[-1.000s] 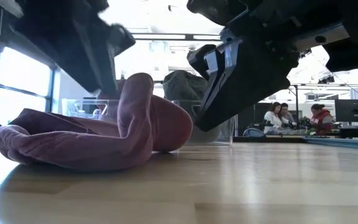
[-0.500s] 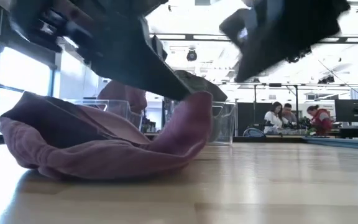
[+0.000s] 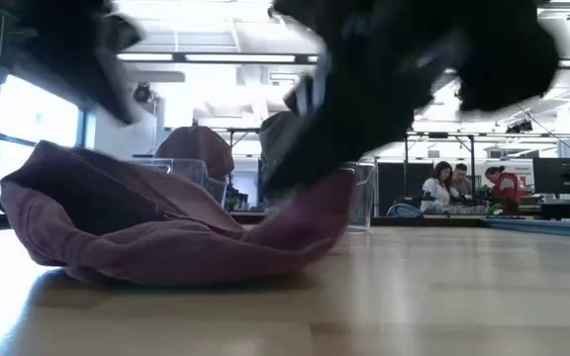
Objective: Pick & Place hat
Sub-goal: Put the red cap into the left transparent bin
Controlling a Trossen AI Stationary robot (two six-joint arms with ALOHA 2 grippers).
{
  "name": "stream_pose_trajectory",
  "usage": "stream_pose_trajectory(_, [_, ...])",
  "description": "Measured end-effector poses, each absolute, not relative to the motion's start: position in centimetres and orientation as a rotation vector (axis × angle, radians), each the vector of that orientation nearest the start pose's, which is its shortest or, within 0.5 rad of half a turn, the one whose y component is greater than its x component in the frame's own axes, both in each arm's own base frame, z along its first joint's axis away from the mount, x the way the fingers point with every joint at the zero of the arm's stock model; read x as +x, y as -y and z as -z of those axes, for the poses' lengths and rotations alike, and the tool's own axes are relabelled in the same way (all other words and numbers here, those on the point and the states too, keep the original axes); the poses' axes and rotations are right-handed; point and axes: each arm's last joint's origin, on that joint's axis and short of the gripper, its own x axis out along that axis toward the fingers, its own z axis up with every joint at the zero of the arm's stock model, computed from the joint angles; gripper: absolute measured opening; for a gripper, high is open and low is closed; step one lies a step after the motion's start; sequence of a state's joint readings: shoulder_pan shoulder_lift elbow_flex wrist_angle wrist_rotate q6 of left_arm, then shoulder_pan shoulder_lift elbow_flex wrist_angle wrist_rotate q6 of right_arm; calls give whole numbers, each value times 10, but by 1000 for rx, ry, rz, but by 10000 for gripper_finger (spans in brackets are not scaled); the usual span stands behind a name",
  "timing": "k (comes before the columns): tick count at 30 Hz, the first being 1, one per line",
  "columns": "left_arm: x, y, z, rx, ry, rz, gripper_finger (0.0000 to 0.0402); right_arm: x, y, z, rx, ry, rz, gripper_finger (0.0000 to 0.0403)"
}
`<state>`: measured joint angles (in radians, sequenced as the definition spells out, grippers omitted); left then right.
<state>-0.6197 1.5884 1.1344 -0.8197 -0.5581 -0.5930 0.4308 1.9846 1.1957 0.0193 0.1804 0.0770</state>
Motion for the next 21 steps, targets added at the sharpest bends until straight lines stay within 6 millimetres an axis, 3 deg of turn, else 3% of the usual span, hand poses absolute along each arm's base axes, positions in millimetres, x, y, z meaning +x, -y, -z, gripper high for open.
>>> stream_pose_trajectory(5, [237,176,-218,118,-998,-251,0,356,-143,-145,-229,-970,49,1])
stream_pose_trajectory(9, [238,185,-219,103,-915,-241,0,346,-134,-158,-309,-964,254,1])
stream_pose_trajectory(12, [242,188,-221,101,-859,-231,0,348,-138,-169,-299,-898,224,1])
stream_pose_trajectory(16, [251,194,-224,154,-795,-150,0,354,-149,-173,-169,-863,20,1])
stream_pose_trajectory(21, [275,214,-206,433,-716,105,0,347,-150,-163,-175,-979,-67,2])
